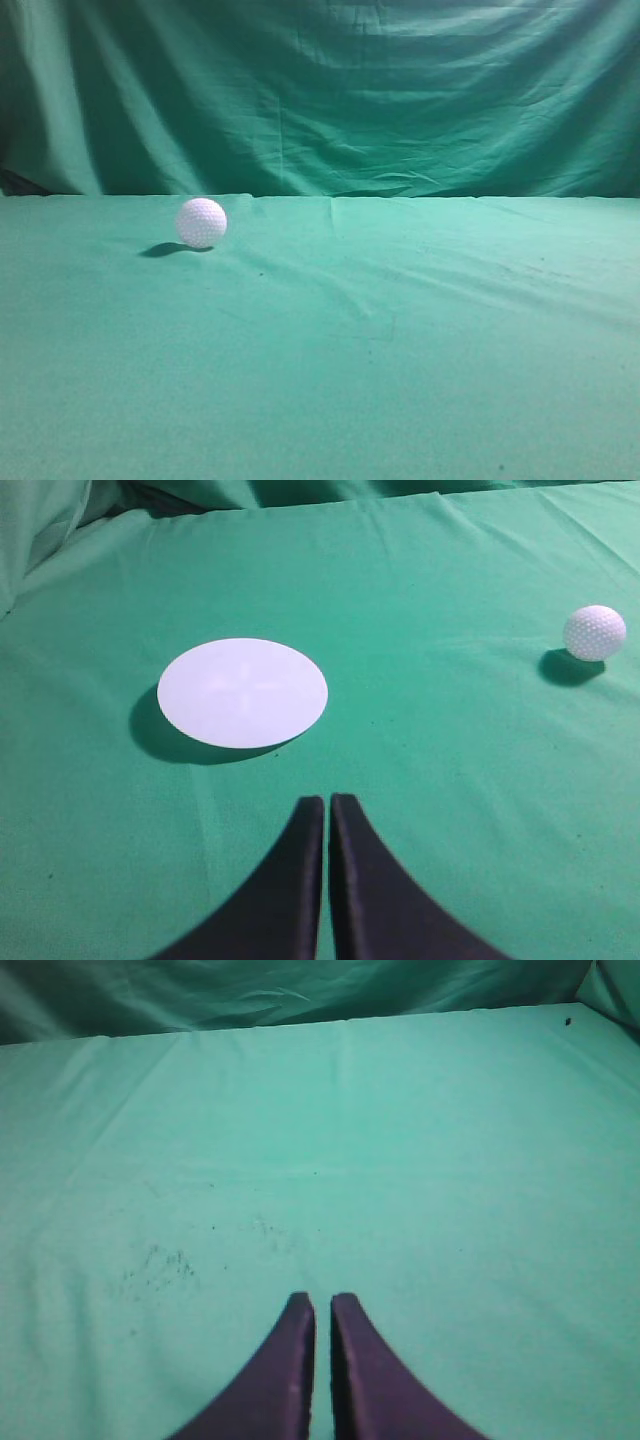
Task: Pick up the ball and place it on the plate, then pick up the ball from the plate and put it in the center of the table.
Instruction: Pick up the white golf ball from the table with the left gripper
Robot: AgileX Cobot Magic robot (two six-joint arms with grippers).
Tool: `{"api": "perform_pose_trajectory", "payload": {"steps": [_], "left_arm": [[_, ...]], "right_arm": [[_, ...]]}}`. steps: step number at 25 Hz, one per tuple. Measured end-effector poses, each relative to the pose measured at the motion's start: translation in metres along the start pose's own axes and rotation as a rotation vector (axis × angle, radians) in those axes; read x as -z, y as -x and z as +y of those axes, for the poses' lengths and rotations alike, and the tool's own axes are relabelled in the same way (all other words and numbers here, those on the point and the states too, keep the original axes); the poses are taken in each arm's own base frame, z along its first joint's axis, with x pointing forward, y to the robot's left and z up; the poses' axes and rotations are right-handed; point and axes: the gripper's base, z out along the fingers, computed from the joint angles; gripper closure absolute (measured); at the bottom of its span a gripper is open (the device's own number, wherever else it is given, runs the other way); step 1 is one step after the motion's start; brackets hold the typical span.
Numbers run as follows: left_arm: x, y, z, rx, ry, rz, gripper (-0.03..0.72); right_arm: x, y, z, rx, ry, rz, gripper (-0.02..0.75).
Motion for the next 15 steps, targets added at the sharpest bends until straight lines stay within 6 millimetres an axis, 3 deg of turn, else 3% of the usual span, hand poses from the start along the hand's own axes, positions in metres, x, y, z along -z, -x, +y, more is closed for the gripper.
{"api": "perform_pose_trajectory", "payload": {"steps": [15], "left_arm": [[0.0000,0.0000,0.0000,0.000,0.000,0.000,0.688]], "right_arm": [[0.0000,0.0000,0.0000,0.004,0.000,0.000,0.689]]}}
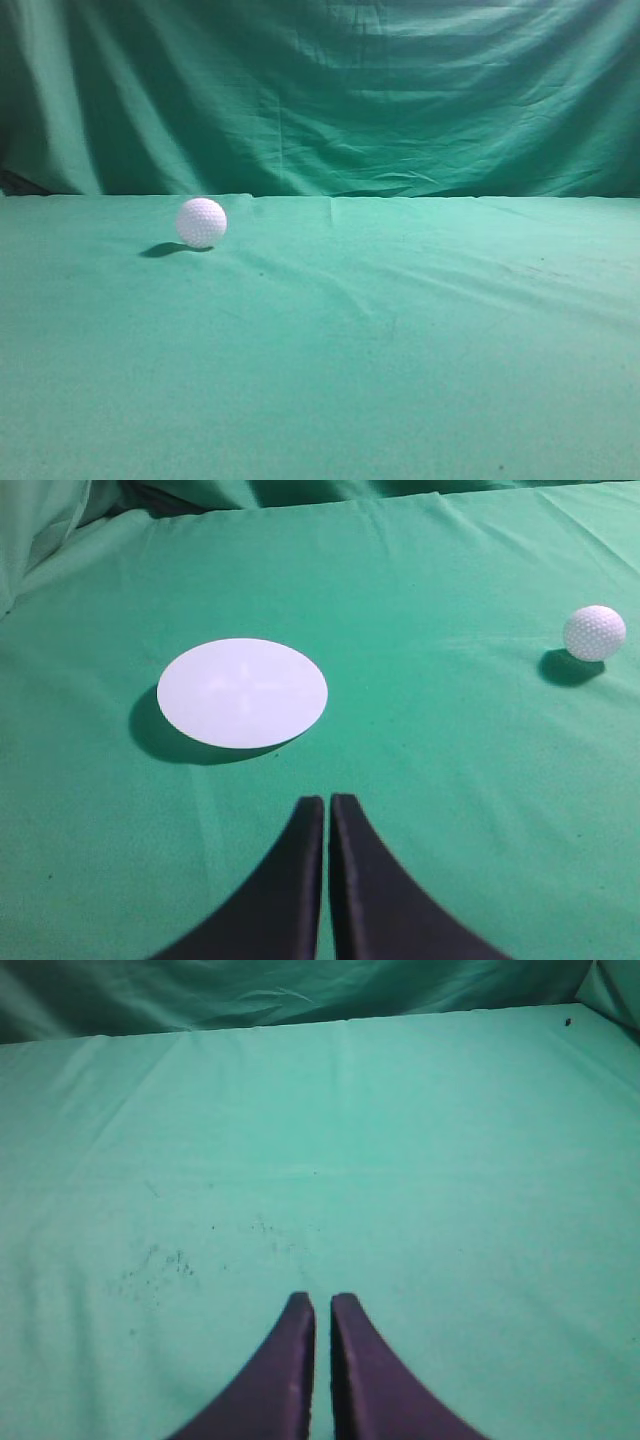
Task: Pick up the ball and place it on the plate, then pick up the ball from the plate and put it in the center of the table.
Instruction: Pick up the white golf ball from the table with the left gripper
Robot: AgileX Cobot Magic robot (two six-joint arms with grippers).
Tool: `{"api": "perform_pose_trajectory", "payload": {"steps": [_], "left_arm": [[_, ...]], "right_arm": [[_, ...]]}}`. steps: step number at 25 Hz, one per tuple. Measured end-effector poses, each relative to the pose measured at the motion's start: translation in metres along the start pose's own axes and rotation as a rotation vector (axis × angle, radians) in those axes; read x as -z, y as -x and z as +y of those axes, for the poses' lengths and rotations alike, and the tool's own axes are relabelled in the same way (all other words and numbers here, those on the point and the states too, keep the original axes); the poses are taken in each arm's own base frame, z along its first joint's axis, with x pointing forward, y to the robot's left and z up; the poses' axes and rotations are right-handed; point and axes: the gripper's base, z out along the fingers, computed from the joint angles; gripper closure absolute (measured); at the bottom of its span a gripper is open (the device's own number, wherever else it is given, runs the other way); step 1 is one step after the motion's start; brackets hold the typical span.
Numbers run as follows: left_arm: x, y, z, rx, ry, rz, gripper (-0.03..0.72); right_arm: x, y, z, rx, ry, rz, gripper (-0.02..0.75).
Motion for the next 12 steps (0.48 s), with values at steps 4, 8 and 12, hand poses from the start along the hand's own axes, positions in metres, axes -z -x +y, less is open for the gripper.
{"api": "perform_pose_trajectory", "payload": {"steps": [4,8,12], "left_arm": [[0.000,0.000,0.000,0.000,0.000,0.000,0.688],[0.000,0.002,0.000,0.010,-0.005,-0.027,0.688],[0.003,0.023,-0.002,0.090,-0.034,-0.257,0.688]], "right_arm": [[0.000,0.000,0.000,0.000,0.000,0.000,0.689],[0.000,0.000,0.000,0.000,0.000,0.000,0.689],[0.000,0.000,0.000,0.000,0.000,0.000,0.689]]}}
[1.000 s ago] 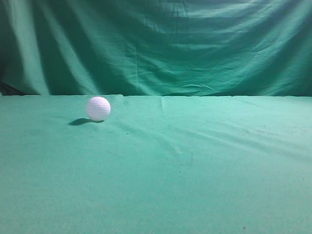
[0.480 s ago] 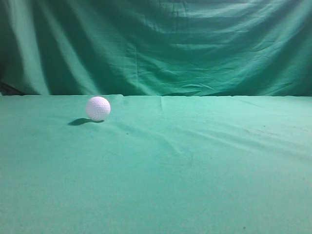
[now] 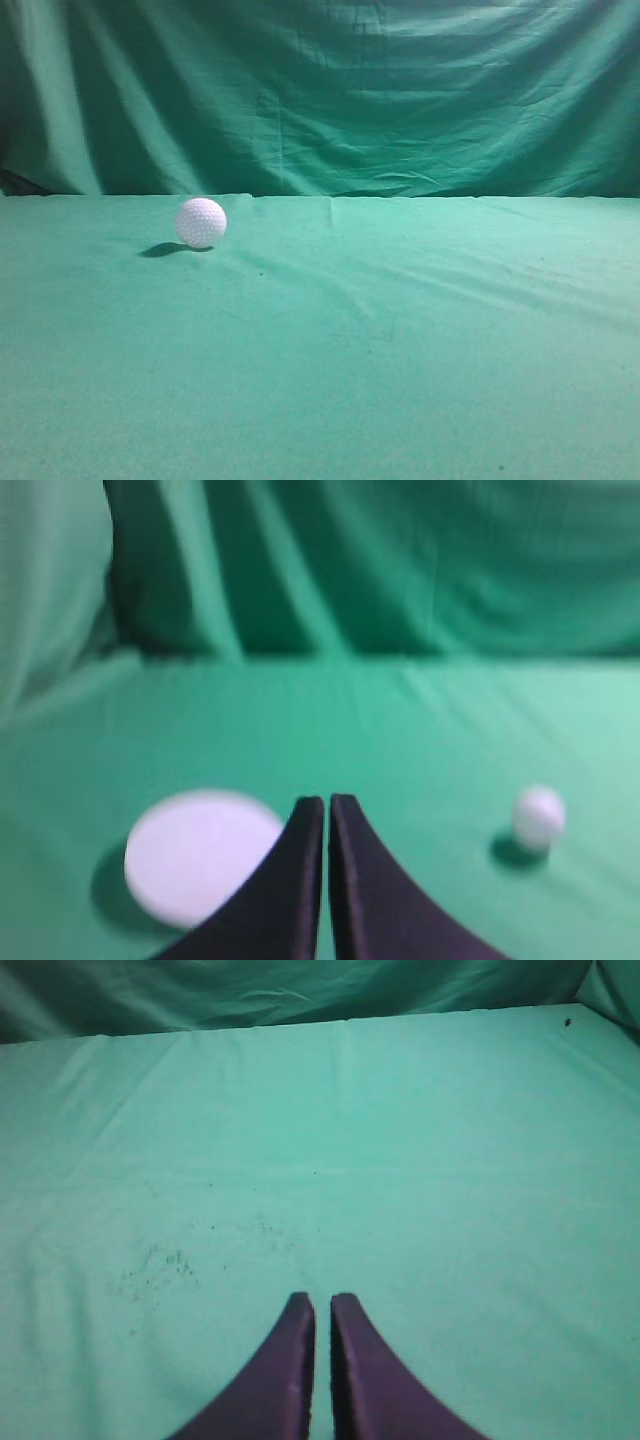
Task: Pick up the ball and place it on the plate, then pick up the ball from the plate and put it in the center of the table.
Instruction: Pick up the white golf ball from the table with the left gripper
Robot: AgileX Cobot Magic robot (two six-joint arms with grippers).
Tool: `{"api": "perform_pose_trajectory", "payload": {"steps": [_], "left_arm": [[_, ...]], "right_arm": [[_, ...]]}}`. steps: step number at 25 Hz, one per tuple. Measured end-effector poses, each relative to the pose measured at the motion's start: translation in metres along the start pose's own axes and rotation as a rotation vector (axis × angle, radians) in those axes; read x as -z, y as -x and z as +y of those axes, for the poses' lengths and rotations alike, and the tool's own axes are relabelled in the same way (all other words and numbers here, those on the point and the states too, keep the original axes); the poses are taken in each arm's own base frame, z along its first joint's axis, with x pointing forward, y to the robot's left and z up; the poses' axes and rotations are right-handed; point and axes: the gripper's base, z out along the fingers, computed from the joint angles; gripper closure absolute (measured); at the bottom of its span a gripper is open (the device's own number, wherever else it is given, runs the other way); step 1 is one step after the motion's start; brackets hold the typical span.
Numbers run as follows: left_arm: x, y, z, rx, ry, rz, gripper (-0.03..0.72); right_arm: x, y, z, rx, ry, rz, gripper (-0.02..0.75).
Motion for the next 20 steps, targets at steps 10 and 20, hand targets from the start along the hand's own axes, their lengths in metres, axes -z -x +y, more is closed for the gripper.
{"api": "perform_pose_trajectory", "payload": {"steps": [10,20], "left_arm": [[0.004,0.028,-0.001,0.156,-0.035,-0.311,0.688],[-0.024,0.070,-0.008,0.185,-0.061,-0.090,0.688]], "right_arm": [[0.000,0.000,0.000,0.000,0.000,0.000,0.689],[0.000,0.000,0.000,0.000,0.000,0.000,0.689]]}}
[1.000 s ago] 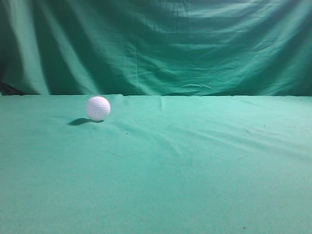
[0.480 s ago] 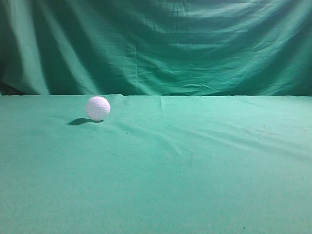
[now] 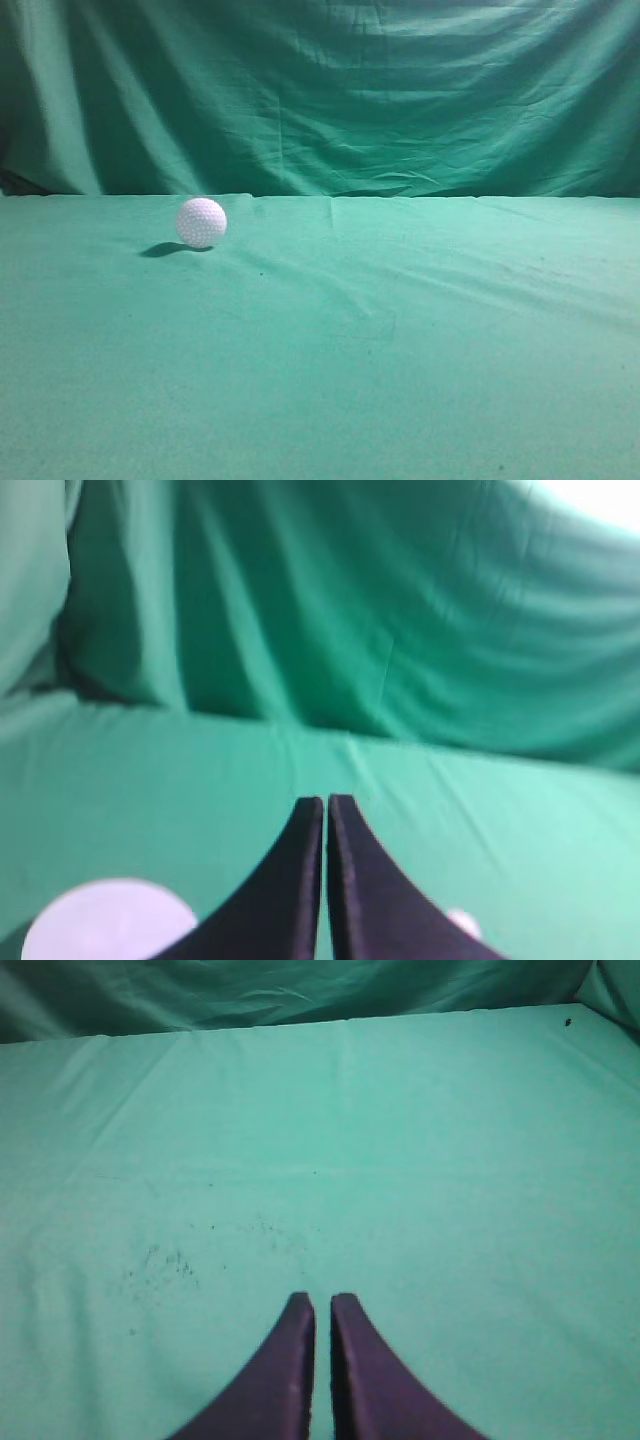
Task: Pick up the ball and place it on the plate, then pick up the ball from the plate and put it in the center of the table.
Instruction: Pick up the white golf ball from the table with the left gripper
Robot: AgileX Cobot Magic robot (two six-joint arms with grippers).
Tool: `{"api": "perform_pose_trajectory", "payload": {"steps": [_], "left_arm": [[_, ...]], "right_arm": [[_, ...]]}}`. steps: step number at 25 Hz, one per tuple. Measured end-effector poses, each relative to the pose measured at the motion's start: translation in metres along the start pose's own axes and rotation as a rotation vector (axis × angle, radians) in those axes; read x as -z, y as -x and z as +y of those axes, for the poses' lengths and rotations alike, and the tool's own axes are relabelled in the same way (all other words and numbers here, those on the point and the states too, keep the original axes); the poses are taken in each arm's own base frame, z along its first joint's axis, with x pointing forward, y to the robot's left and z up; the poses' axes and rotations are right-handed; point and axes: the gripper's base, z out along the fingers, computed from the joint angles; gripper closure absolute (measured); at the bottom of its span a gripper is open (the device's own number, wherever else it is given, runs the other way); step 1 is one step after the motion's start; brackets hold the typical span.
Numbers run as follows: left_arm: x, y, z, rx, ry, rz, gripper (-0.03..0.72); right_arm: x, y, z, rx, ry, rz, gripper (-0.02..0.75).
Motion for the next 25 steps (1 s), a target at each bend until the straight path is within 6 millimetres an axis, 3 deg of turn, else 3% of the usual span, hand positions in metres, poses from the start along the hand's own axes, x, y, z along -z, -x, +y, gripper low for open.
{"api": "perform_pose_trajectory", "payload": {"steps": [4,7,14,19,25], "left_arm": [[-0.032,-0.013,-0.001,-0.083,-0.029,0.185,0.688],[-0.053,-0.026,-0.012,-0.155,-0.195,0.262,0.688],[-0.092,-0.054,-0.030,-0.012,-0.473,0.370,0.688],[-0.129,-0.050,-0.034,-0.007,-0.536,0.452,0.688],[-0.166,-0.038,-0.033,-0.036,-0.494,0.540,0.688]], "right_arm": [[0.000,0.000,0.000,0.000,0.000,0.000,0.689],[0.000,0.000,0.000,0.000,0.000,0.000,0.689],[0.000,0.000,0.000,0.000,0.000,0.000,0.689],[0.000,0.000,0.000,0.000,0.000,0.001,0.689],[0.000,0.000,0.000,0.001,0.000,0.001,0.689]]}}
